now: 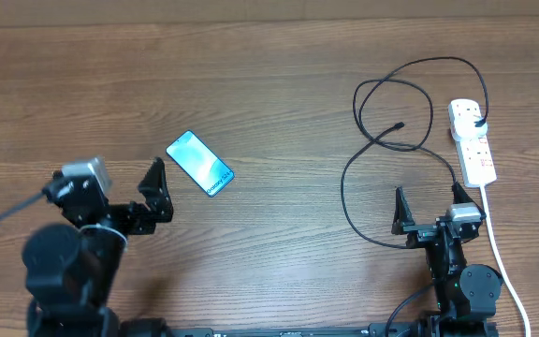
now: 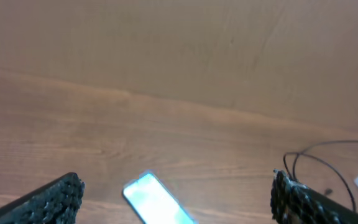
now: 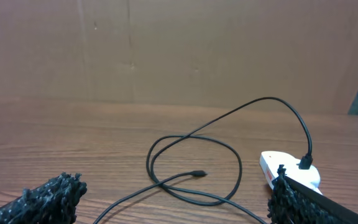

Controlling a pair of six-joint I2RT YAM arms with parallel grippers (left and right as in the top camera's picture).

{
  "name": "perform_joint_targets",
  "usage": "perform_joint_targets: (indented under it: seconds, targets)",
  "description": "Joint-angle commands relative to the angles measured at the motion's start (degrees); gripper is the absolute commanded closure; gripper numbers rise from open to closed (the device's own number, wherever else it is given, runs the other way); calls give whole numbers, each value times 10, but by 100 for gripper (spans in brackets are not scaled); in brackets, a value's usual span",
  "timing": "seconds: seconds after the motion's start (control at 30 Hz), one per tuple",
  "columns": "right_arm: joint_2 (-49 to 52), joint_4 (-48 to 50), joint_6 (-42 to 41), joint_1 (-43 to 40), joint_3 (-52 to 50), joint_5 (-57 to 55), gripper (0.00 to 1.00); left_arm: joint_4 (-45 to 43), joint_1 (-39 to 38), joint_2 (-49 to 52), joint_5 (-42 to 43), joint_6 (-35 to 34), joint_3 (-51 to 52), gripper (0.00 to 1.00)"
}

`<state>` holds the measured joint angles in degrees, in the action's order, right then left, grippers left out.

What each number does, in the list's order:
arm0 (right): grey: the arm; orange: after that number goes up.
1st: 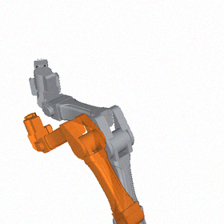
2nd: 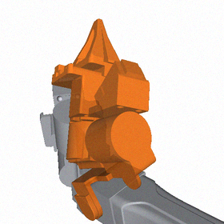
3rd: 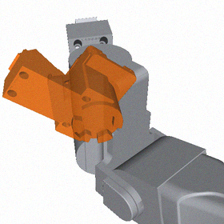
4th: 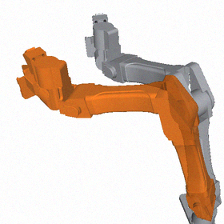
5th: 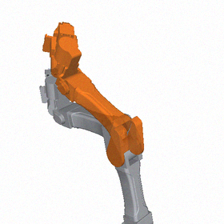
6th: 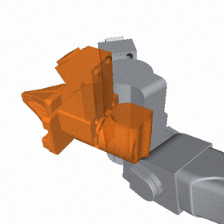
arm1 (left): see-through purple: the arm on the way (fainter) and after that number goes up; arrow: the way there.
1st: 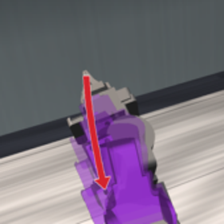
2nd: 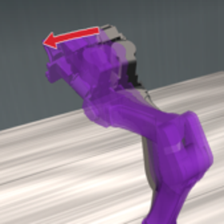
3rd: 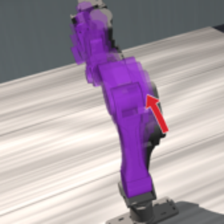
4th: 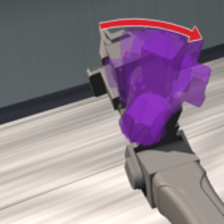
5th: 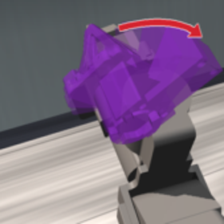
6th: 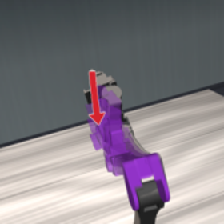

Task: Plug charger to phone and switch on socket
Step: 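Move the left gripper forward toward the phone's lower edge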

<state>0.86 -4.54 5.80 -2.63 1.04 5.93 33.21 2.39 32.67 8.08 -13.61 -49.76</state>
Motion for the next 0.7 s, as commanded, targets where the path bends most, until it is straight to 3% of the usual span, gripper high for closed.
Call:
perform_joint_targets:
  seconds: [0.0, 0.2, 0.3, 0.67]
  targets:
    - [-1, 2, 1, -3, -6, -3, 0, 37, 2, 61, 59, 5, -88, 0]
    - [-1, 2, 1, -3, -6, -3, 0, 65, 2, 104, 245, 16, -118, 0]
    - [-1, 2, 1, -3, -6, -3, 0, 106, 2, 117, 244, 15, -118, 0]
    - [-1, 2, 1, -3, -6, -3, 0, 96, 2, 146, 252, -8, -118, 0]
